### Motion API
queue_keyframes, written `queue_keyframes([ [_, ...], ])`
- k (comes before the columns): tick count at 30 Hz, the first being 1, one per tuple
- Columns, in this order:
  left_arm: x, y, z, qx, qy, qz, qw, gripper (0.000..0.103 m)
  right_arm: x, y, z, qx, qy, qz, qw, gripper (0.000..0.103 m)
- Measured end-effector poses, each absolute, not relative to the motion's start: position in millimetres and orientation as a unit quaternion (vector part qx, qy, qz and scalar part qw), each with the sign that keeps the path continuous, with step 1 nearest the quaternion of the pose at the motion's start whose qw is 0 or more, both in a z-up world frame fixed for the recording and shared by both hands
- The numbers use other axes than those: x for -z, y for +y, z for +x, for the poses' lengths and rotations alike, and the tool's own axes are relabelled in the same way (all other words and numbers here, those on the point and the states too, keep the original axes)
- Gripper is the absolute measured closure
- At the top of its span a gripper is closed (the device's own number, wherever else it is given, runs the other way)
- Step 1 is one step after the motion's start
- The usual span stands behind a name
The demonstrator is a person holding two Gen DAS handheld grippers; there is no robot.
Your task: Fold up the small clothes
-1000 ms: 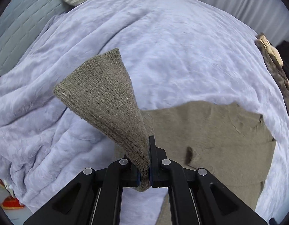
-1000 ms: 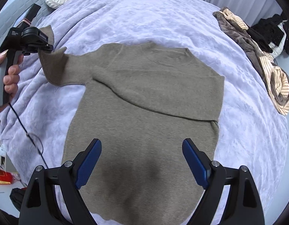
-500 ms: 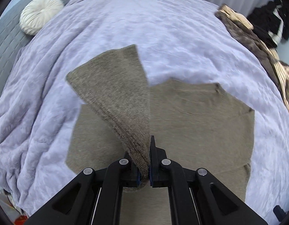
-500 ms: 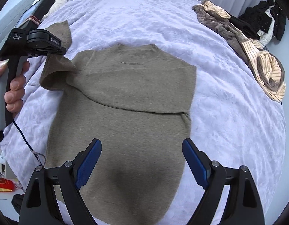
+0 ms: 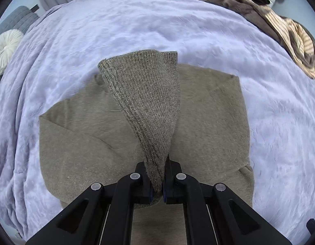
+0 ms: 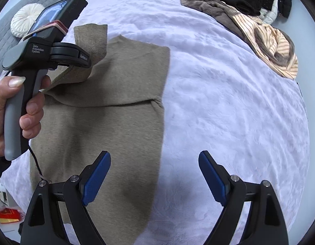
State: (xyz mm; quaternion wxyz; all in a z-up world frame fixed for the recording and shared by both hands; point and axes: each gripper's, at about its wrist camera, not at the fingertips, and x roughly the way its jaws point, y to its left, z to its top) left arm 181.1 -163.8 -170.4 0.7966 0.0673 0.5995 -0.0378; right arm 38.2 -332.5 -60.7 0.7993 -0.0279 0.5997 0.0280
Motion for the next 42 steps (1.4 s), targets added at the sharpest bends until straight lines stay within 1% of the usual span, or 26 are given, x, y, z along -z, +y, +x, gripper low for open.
queue_keyframes([
  [5,191.5,-184.0,177.9,0.052,0.604,0.089,0.79,0.096,71.0,-352.5,37.0,-0.021,0.606,-0.011,0.795,0.013],
  [9,205.4,-184.8,177.4,0.058,0.613,0.078,0.784,0.096,78.9,-358.2,39.4,-0.02,0.609,-0.005,0.793,0.013],
  [15,216.5,-186.0,175.5,0.071,0.613,0.066,0.784,0.096,88.9,-359.9,45.7,-0.022,0.613,-0.004,0.79,0.013],
  [19,227.0,-188.3,176.7,0.061,0.626,0.064,0.775,0.095,92.8,-360.6,48.9,-0.021,0.615,-0.005,0.788,0.013],
  [22,222.6,-186.5,174.4,0.065,0.637,0.054,0.766,0.095,92.6,-364.5,51.7,-0.026,0.612,0.006,0.79,0.013],
  [26,202.6,-158.2,163.7,0.112,0.65,-0.016,0.751,0.095,92.6,-373.1,60.3,-0.053,0.605,0.07,0.791,0.013],
  [28,202.5,-149.4,157.6,0.13,0.657,-0.019,0.743,0.095,95.9,-377.2,69.8,-0.072,0.603,0.122,0.785,0.013],
  [30,210.3,-145.2,154.4,0.137,0.661,-0.002,0.738,0.095,104.7,-379.2,82.4,-0.101,0.603,0.183,0.77,0.012],
  [32,225.6,-145.5,156.9,0.148,0.677,-0.011,0.721,0.095,121.5,-378.1,96.1,-0.12,0.61,0.229,0.749,0.012],
  [34,236.9,-146.2,160.5,0.159,0.69,-0.028,0.705,0.095,136.5,-371.4,107.4,-0.123,0.625,0.247,0.731,0.012],
  [36,238.3,-147.4,158.0,0.169,0.686,-0.036,0.706,0.095,147.2,-365.1,116.2,-0.129,0.634,0.264,0.716,0.012],
  [37,237.7,-147.4,156.5,0.173,0.685,-0.041,0.707,0.079,150.0,-361.5,119.1,-0.135,0.635,0.273,0.71,0.012],
  [38,237.6,-145.8,154.5,0.18,0.68,-0.055,0.709,0.065,152.0,-356.7,121.9,-0.143,0.634,0.281,0.706,0.012],
  [39,237.3,-141.4,152.5,0.177,0.666,-0.07,0.721,0.058,154.5,-353.8,123.2,-0.149,0.633,0.287,0.704,0.013],
  [40,239.9,-135.8,151.3,0.167,0.652,-0.085,0.734,0.059,157.4,-351.4,125.4,-0.148,0.633,0.292,0.701,0.012],
  [42,247.4,-123.9,152.1,0.163,0.651,-0.135,0.729,0.059,166.8,-346.8,131.8,-0.143,0.641,0.296,0.693,0.012],
])
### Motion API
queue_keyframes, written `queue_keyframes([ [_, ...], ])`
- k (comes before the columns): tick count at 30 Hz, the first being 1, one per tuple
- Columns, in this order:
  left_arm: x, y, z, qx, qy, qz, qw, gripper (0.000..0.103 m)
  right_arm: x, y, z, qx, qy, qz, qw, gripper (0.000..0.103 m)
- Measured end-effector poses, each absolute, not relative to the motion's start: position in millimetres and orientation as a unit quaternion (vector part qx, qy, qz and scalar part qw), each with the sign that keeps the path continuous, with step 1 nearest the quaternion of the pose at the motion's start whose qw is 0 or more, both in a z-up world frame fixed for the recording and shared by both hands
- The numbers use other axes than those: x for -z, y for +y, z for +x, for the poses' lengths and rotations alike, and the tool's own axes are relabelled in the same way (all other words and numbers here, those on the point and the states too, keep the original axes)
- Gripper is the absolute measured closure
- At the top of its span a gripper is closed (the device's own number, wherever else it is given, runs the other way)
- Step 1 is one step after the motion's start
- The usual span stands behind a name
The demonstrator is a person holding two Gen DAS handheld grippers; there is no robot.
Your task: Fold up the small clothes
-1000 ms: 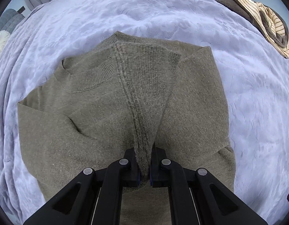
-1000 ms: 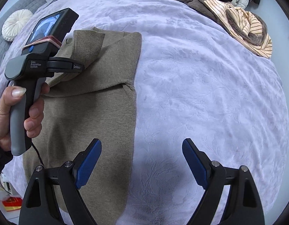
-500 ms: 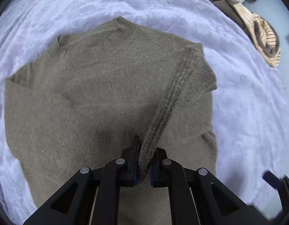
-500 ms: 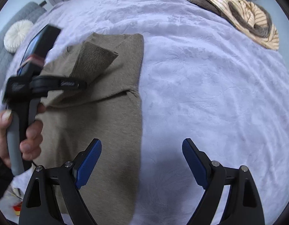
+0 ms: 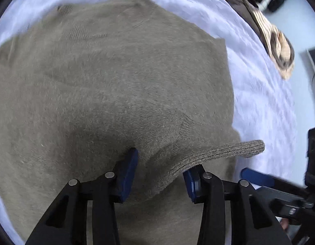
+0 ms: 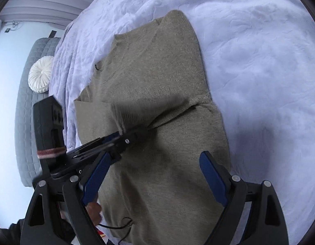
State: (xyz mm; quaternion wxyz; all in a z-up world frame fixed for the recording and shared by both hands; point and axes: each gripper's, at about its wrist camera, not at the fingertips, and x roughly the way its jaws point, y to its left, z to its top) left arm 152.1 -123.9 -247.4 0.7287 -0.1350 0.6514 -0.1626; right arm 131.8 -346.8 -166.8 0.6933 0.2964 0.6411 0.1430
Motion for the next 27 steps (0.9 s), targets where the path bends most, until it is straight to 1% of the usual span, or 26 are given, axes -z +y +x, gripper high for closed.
queue_keyframes([
  [1,245.5,-115.2,150.5,0.16,0.639,-0.174,0.732,0.058,170.4,-345.2,134.5,-0.138,0.643,0.297,0.692,0.012],
  [2,242.0,-108.6,149.8,0.163,0.63,-0.199,0.733,0.056,171.8,-344.5,135.9,-0.137,0.643,0.299,0.692,0.012],
  [3,237.5,-104.5,147.8,0.16,0.623,-0.209,0.736,0.046,172.6,-343.9,136.6,-0.14,0.641,0.305,0.69,0.012],
  [4,231.2,-101.5,145.7,0.15,0.618,-0.202,0.745,0.031,174.1,-343.7,136.9,-0.142,0.64,0.313,0.687,0.012],
  [5,221.0,-99.1,141.7,0.135,0.609,-0.177,0.762,0.026,175.5,-344.0,137.9,-0.145,0.639,0.321,0.683,0.012],
  [8,199.6,-90.8,130.1,0.138,0.58,-0.131,0.792,0.021,181.2,-348.7,140.3,-0.155,0.63,0.363,0.669,0.012],
  [9,199.3,-86.7,130.5,0.14,0.579,-0.125,0.793,0.016,184.9,-350.3,141.8,-0.156,0.628,0.378,0.663,0.012],
  [12,209.5,-74.7,130.1,0.128,0.594,-0.105,0.787,0.015,195.2,-349.8,149.4,-0.159,0.622,0.411,0.647,0.012],
  [16,225.6,-59.5,136.1,0.111,0.633,-0.121,0.757,0.015,206.6,-343.5,159.5,-0.154,0.63,0.416,0.637,0.012],
  [17,227.9,-57.9,134.6,0.108,0.639,-0.12,0.752,0.015,208.7,-341.6,162.0,-0.147,0.636,0.406,0.64,0.021],
  [18,227.7,-54.8,134.9,0.106,0.645,-0.118,0.748,0.015,210.4,-339.7,163.6,-0.148,0.641,0.396,0.641,0.057],
  [19,224.8,-51.1,134.8,0.109,0.649,-0.117,0.743,0.015,211.1,-337.0,165.4,-0.149,0.652,0.381,0.638,0.083],
  [20,220.0,-47.6,134.3,0.115,0.651,-0.118,0.741,0.015,206.7,-333.2,168.0,-0.148,0.658,0.356,0.646,0.098],
  [22,207.5,-33.5,133.2,0.127,0.649,-0.12,0.74,0.015,182.3,-324.5,173.9,-0.168,0.642,0.3,0.685,0.098],
  [25,186.0,-2.2,127.0,0.122,0.632,-0.12,0.756,0.015,130.0,-313.0,191.8,-0.196,0.585,0.228,0.754,0.098],
  [27,180.0,13.2,122.3,0.104,0.631,-0.116,0.76,0.015,112.2,-312.6,211.0,-0.18,0.556,0.18,0.791,0.098],
])
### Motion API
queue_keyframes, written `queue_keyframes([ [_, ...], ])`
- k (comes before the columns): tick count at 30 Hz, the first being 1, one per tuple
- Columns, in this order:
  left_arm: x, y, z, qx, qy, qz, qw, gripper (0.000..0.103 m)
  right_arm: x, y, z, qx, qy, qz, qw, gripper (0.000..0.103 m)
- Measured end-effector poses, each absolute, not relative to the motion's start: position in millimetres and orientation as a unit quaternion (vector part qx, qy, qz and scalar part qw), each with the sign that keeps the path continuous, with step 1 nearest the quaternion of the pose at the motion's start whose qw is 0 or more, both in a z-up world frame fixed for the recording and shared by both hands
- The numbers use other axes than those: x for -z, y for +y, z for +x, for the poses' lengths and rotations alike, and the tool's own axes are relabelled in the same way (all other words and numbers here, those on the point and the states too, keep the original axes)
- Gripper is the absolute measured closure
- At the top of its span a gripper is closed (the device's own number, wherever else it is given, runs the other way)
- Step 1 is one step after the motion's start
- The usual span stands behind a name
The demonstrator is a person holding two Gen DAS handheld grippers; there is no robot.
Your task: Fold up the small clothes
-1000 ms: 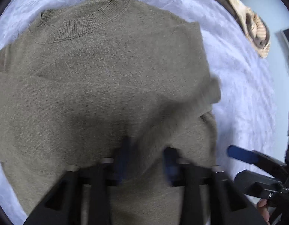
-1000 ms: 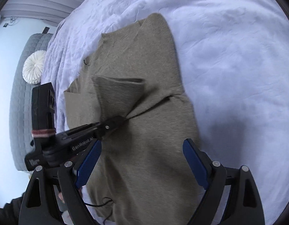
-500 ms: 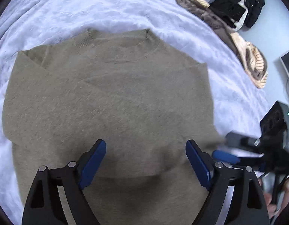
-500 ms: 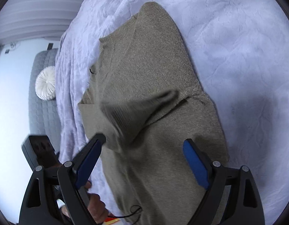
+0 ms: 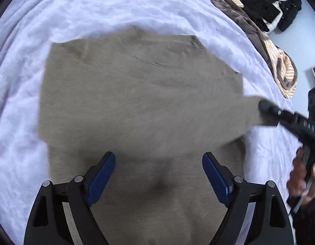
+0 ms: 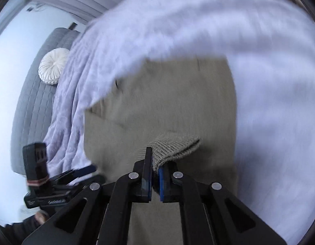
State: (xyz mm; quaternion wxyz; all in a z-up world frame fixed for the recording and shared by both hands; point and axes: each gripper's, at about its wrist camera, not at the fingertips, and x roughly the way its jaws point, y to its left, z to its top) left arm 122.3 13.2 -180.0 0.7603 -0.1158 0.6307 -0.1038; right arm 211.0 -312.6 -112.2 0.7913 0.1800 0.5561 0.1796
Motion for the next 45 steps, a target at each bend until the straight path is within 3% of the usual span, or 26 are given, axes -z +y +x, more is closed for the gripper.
queue_keyframes([
  [7,191.1,39.0,102.0,0.079,0.665,-0.1,0.736,0.015,161.0,-309.6,207.4,-0.155,0.62,0.081,0.765,0.097],
  [11,199.1,40.4,112.0,0.074,0.668,-0.095,0.734,0.015,170.5,-331.7,189.0,-0.053,0.63,0.052,0.773,0.064],
  [14,195.1,50.1,134.0,0.067,0.647,-0.095,0.754,0.015,134.2,-329.5,184.0,-0.055,0.575,0.06,0.814,0.06],
  [15,196.7,53.9,141.4,0.062,0.645,-0.097,0.756,0.015,125.6,-321.3,185.1,-0.063,0.562,0.052,0.823,0.047],
  [17,205.9,60.2,161.2,0.044,0.641,-0.093,0.76,0.015,121.1,-298.5,191.3,-0.092,0.55,0.042,0.829,0.03],
  [18,214.9,62.7,168.6,0.036,0.646,-0.083,0.758,0.015,129.0,-284.6,198.6,-0.118,0.56,0.041,0.819,0.029],
  [22,258.4,76.7,175.4,0.014,0.699,-0.06,0.713,0.015,198.6,-260.0,213.2,-0.067,0.66,-0.049,0.747,0.031],
  [29,227.9,57.7,84.8,0.092,0.679,-0.005,0.728,0.015,156.9,-238.6,130.1,-0.091,0.61,-0.044,0.786,0.03],
  [34,272.9,32.2,-6.8,0.119,0.731,0.11,0.663,0.015,209.7,-183.7,46.8,-0.116,0.665,-0.133,0.726,0.03],
  [35,275.2,35.1,-25.4,0.128,0.721,0.138,0.667,0.011,215.8,-184.1,23.9,-0.11,0.657,-0.169,0.726,0.03],
  [36,276.3,41.4,-44.0,0.136,0.71,0.164,0.671,0.0,214.3,-189.5,4.4,-0.111,0.647,-0.187,0.731,0.03],
  [38,278.3,63.7,-77.2,0.153,0.702,0.189,0.67,0.0,209.9,-209.5,-27.0,-0.099,0.651,-0.198,0.726,0.024],
  [42,257.5,116.2,-95.9,0.128,0.718,0.106,0.676,0.0,194.9,-251.9,-70.7,-0.042,0.682,-0.174,0.709,0.023],
  [45,224.0,118.0,-96.2,0.127,0.682,0.043,0.719,0.0,155.8,-234.1,-85.9,-0.044,0.64,-0.158,0.75,0.023],
])
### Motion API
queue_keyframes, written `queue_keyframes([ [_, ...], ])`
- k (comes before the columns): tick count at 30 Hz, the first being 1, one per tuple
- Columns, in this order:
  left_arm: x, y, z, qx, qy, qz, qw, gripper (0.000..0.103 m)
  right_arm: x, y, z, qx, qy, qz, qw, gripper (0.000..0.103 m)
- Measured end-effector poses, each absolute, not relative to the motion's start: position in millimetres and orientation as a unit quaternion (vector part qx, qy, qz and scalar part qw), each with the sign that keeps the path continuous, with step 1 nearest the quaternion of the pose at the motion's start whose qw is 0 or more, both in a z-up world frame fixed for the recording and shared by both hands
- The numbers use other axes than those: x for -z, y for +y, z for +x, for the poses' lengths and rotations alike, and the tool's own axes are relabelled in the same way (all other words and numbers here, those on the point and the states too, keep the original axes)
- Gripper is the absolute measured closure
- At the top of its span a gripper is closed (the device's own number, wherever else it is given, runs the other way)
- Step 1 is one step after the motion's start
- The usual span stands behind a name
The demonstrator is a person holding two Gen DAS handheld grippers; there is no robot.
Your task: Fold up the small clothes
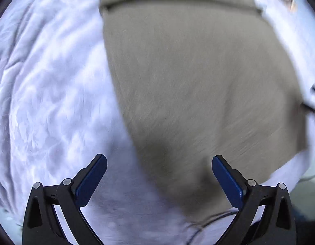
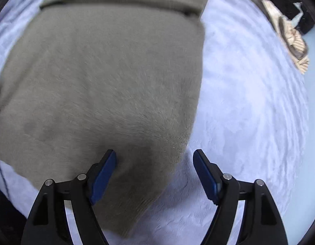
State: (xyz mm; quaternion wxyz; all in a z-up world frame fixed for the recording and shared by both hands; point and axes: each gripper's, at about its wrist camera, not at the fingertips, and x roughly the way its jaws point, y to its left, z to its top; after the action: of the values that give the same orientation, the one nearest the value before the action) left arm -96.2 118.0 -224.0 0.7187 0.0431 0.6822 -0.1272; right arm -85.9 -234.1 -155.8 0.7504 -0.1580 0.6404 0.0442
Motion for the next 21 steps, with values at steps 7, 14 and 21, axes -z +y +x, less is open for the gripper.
queue_keyframes([
  [7,264.0,58.7,-133.8,0.104,0.721,0.077,0.681,0.0,206.0,-176.3,-109.6,-0.1,0.697,-0.174,0.688,0.023],
  [14,223.7,151.1,-199.6,0.012,0.708,0.018,0.706,0.0,167.3,-278.7,-155.2,-0.075,0.671,-0.095,0.731,0.023],
  [21,224.7,191.3,-182.0,-0.006,0.712,-0.154,0.685,0.0,182.2,-345.0,-152.9,-0.082,0.689,0.074,0.716,0.023],
])
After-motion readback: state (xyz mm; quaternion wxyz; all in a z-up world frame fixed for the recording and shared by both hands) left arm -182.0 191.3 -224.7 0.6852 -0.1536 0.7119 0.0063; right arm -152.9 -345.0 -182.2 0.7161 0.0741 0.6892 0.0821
